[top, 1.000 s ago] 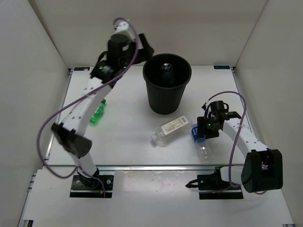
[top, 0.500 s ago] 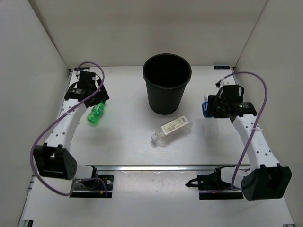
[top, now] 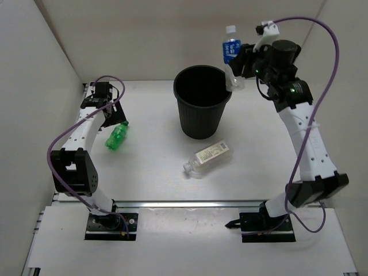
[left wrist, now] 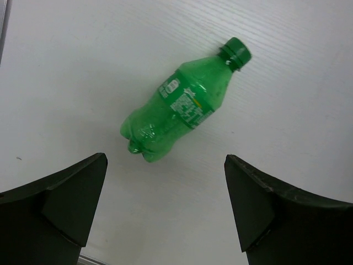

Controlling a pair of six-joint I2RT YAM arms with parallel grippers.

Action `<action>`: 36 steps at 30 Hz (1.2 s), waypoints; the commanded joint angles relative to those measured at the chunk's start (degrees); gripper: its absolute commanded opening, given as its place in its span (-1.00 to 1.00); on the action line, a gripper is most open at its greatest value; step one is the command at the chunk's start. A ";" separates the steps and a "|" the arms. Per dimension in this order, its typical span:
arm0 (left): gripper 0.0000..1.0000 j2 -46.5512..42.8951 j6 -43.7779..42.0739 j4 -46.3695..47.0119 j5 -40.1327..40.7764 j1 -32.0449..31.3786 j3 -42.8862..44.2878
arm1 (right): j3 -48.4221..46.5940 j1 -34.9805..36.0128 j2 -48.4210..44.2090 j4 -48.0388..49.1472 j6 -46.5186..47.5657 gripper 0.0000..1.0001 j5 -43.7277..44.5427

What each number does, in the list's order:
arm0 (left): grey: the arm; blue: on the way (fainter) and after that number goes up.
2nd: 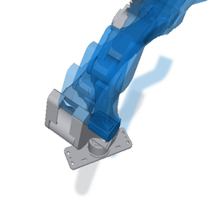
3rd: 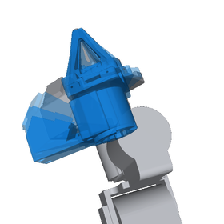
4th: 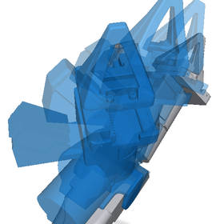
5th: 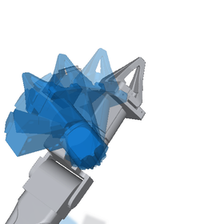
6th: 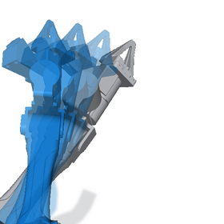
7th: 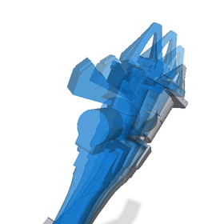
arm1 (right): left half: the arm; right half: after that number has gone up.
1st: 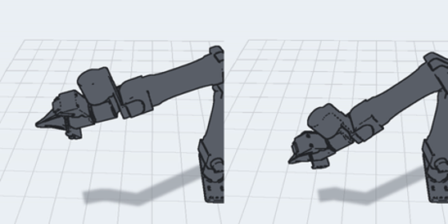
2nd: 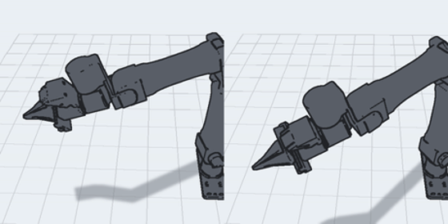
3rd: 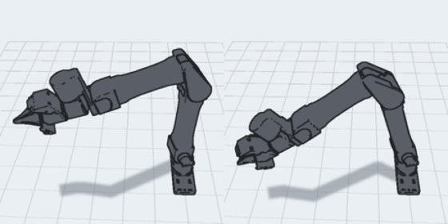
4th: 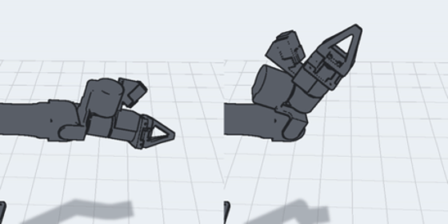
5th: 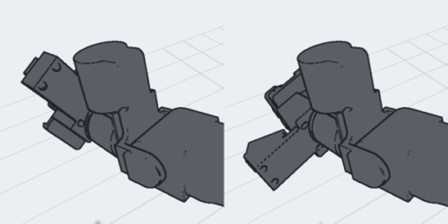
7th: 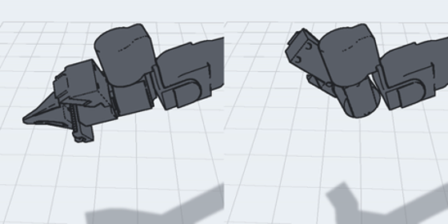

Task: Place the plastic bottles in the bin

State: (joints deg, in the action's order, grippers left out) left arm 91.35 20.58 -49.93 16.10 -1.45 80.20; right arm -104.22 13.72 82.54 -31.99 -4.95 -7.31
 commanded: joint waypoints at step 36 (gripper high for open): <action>0.30 12.62 -11.53 9.24 -5.81 -1.18 -6.29 | 7.44 6.77 2.29 13.71 -3.13 0.98 -8.78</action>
State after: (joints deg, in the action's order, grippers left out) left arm 104.18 8.36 -42.17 10.46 -1.13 74.08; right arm -98.98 21.21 89.67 -21.28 -7.73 -17.19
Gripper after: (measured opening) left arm 0.690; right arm 0.992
